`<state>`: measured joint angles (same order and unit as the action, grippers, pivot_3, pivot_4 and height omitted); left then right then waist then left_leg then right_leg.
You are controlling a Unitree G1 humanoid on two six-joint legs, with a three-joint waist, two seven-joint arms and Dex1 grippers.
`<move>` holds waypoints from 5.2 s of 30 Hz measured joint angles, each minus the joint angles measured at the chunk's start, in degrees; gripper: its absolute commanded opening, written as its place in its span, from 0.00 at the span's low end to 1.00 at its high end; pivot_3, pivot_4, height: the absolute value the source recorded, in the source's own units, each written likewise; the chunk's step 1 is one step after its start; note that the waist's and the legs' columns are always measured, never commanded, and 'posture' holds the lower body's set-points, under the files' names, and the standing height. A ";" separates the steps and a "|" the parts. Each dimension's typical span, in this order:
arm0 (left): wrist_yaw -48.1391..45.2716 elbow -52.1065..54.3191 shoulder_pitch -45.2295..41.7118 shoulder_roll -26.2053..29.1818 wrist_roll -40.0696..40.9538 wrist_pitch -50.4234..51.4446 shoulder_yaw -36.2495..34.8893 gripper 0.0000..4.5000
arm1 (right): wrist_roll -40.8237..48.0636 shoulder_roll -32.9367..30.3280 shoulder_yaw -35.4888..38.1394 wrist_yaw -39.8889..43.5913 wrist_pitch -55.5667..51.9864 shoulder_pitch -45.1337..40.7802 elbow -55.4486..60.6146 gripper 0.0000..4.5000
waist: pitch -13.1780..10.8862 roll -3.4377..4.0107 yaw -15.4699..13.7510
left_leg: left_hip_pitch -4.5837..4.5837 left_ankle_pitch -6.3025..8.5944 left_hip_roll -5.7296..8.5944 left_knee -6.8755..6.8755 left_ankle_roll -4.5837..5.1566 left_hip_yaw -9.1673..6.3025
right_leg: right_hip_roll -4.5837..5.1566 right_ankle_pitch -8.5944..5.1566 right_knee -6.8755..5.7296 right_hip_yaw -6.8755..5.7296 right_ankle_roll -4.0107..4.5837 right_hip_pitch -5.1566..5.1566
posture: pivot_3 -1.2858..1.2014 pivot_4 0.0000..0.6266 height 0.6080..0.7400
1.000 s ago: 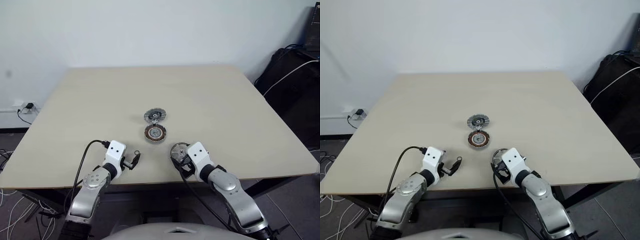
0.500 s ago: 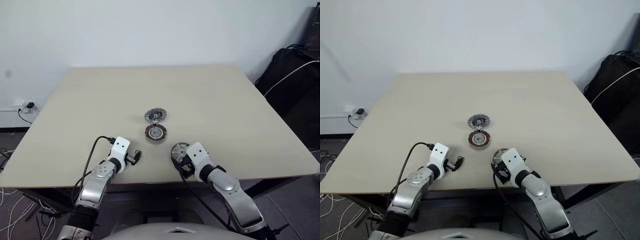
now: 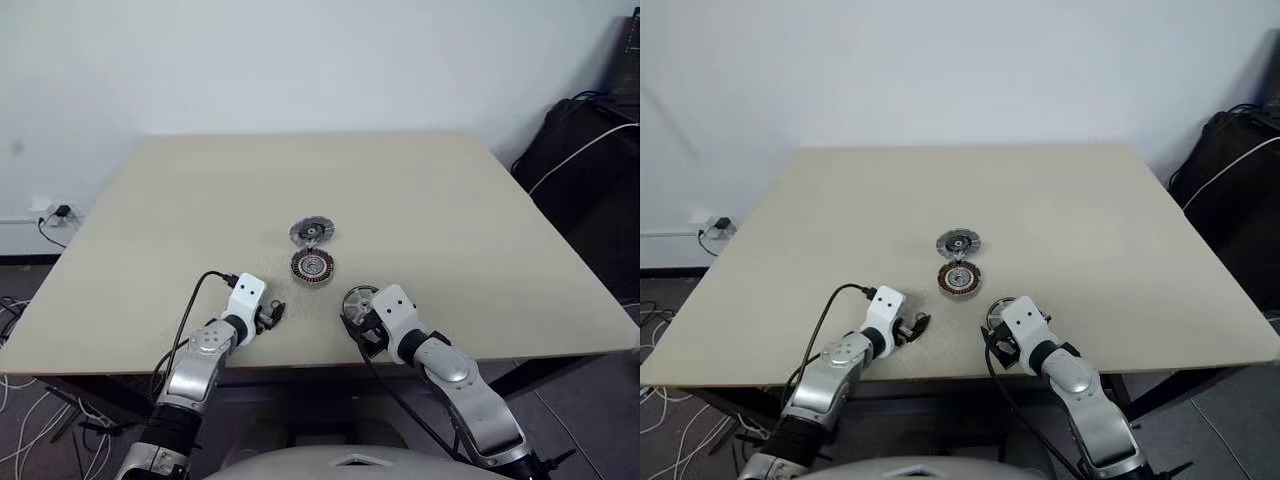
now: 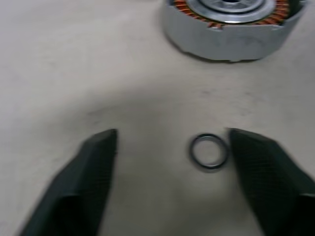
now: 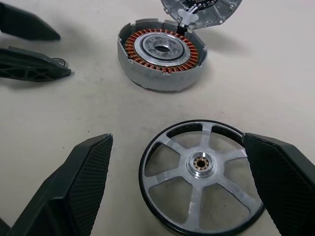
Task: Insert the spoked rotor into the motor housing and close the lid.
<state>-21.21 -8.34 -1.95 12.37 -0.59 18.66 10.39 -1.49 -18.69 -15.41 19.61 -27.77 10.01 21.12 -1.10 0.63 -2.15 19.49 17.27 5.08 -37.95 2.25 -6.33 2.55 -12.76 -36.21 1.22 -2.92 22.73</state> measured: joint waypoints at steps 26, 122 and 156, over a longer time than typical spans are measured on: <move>-0.30 8.09 -5.75 -2.74 3.76 3.57 -0.78 0.15 | -0.21 0.72 -0.04 0.07 0.07 0.01 -0.08 1.00 | -0.15 -0.31 0.02 | -0.08 -0.11 -0.06 -0.06 -0.17 -0.02 | -0.02 -0.14 -0.50 0.01 0.20 0.08 | 0.52 0.00 1.00; 3.20 6.42 13.83 -4.33 -1.51 -18.10 1.30 0.00 | -4.61 19.52 -3.98 -4.77 -2.10 -42.35 -48.07 0.00 | -0.09 -0.05 1.63 | 0.16 -0.32 -0.02 0.11 -0.10 0.04 | -0.07 0.14 -0.72 0.01 0.73 0.63 | 0.52 0.00 1.00; 3.65 6.27 13.47 -4.25 -0.89 -17.60 1.28 0.00 | -7.93 20.68 -4.37 -3.56 2.25 -45.46 -58.45 0.00 | 0.05 0.22 2.89 | 0.15 -0.34 -0.03 0.16 -0.14 0.02 | -0.08 0.16 -0.76 0.03 0.76 0.67 | 0.52 0.00 1.00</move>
<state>-17.56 -2.07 11.52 8.12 -1.49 1.05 11.67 -9.42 1.98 -19.78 16.06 -25.52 -35.44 -37.34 -1.06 0.85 0.74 19.64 16.93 5.05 -37.79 2.11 -6.30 2.47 -12.60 -36.97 1.24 -2.16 23.40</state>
